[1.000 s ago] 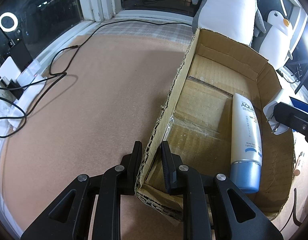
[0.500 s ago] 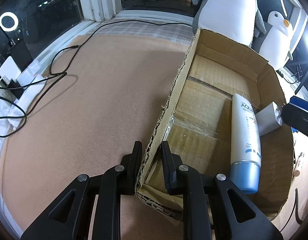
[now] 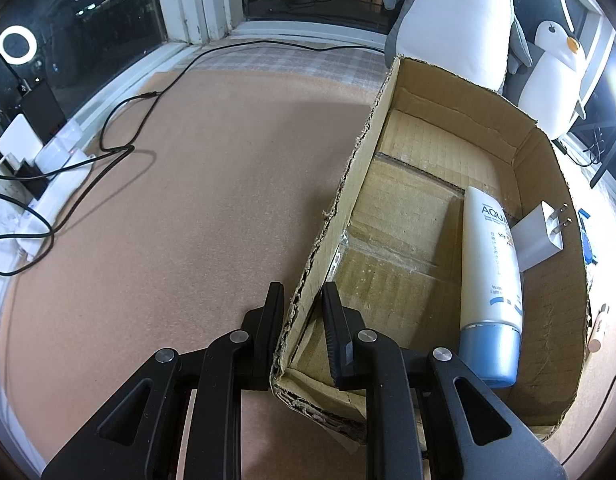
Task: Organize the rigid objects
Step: 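Return the right gripper and grasp the pink-white COCO spray bottle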
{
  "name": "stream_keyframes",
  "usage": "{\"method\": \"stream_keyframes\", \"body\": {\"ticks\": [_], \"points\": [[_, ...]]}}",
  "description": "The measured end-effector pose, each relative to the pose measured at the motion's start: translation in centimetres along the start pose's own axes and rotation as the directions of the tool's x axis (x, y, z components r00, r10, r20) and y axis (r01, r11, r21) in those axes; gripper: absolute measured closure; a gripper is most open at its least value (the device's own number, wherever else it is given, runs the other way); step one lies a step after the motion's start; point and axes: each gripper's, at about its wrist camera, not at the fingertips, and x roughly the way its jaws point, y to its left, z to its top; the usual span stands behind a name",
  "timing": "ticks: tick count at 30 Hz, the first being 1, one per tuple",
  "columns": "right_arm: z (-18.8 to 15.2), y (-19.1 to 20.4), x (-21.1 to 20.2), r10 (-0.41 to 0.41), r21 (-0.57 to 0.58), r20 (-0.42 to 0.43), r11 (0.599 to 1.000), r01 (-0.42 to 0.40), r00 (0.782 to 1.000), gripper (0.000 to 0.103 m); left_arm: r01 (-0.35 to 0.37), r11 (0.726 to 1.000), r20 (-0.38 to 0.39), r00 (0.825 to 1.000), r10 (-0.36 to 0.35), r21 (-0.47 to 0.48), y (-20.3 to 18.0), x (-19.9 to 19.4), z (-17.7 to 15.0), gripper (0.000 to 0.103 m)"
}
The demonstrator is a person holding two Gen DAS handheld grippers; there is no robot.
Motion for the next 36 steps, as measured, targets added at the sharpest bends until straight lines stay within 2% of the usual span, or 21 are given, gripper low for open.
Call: {"method": "stream_keyframes", "body": {"ticks": [10, 17, 20, 25, 28, 36], "points": [[-2.1, -5.2, -4.5, -0.081, 0.085, 0.022, 0.993, 0.079, 0.996, 0.039, 0.002, 1.000, 0.000, 1.000, -0.002, 0.002, 0.0, -0.1, 0.0, 0.085], [-4.0, -7.9, -5.4, -0.113, 0.100, -0.012, 0.988, 0.114, 0.993, 0.039, 0.001, 1.000, 0.000, 1.000, -0.001, 0.002, 0.0, -0.1, 0.0, 0.085], [-4.8, -9.2, -5.2, -0.134, 0.141, -0.044, 0.980, 0.139, 0.990, 0.040, 0.001, 1.000, 0.000, 1.000, -0.001, 0.000, 0.0, -0.1, 0.1, 0.085], [-6.9, -11.7, -4.0, -0.108, 0.278, -0.126, 0.950, 0.140, 0.986, 0.057, 0.001, 1.000, 0.000, 1.000, -0.001, 0.000, 0.0, -0.1, 0.1, 0.085], [-8.3, -12.9, -2.9, -0.079, 0.349, -0.166, 0.927, 0.134, 0.983, 0.063, 0.001, 1.000, 0.000, 1.000, -0.001, 0.000, 0.0, -0.1, 0.1, 0.085], [-9.9, -14.0, -0.7, -0.037, 0.450, -0.229, 0.882, 0.139, 0.973, 0.068, 0.002, 1.000, 0.001, 1.000, -0.002, -0.001, 0.0, -0.1, 0.1, 0.085]]}}
